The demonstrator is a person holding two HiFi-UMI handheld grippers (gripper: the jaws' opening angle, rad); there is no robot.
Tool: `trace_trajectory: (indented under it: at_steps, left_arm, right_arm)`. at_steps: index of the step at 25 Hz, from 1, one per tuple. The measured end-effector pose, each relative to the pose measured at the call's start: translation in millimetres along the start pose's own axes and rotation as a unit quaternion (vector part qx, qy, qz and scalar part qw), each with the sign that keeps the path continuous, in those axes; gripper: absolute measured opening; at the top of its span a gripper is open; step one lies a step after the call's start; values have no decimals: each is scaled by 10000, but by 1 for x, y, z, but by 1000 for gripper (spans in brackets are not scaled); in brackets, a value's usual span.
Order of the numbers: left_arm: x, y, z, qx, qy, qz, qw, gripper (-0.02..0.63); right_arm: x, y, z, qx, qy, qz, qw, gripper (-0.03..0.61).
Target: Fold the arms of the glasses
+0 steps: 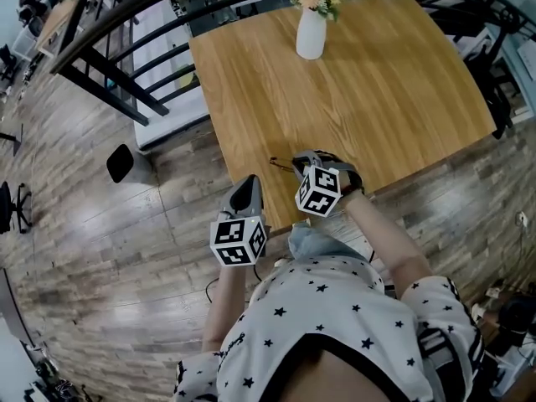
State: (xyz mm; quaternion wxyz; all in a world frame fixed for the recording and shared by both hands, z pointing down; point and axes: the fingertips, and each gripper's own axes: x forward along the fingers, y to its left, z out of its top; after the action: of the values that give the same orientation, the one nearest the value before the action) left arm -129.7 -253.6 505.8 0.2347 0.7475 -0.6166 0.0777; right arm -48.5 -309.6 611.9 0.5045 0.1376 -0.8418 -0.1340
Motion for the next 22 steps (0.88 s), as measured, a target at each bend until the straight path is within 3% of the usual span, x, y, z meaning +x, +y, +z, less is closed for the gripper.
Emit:
trace_trajectory:
  at_steps: [7, 22]
  left_arm:
    - [10, 6, 2, -89, 34, 103, 9999, 6]
    - [14, 11, 1, -141, 23, 196, 9997, 6]
  right_arm:
    - [20, 0, -5, -336, 140, 10, 9993, 20]
    - [29, 23, -11, -441, 219, 159, 9987, 26]
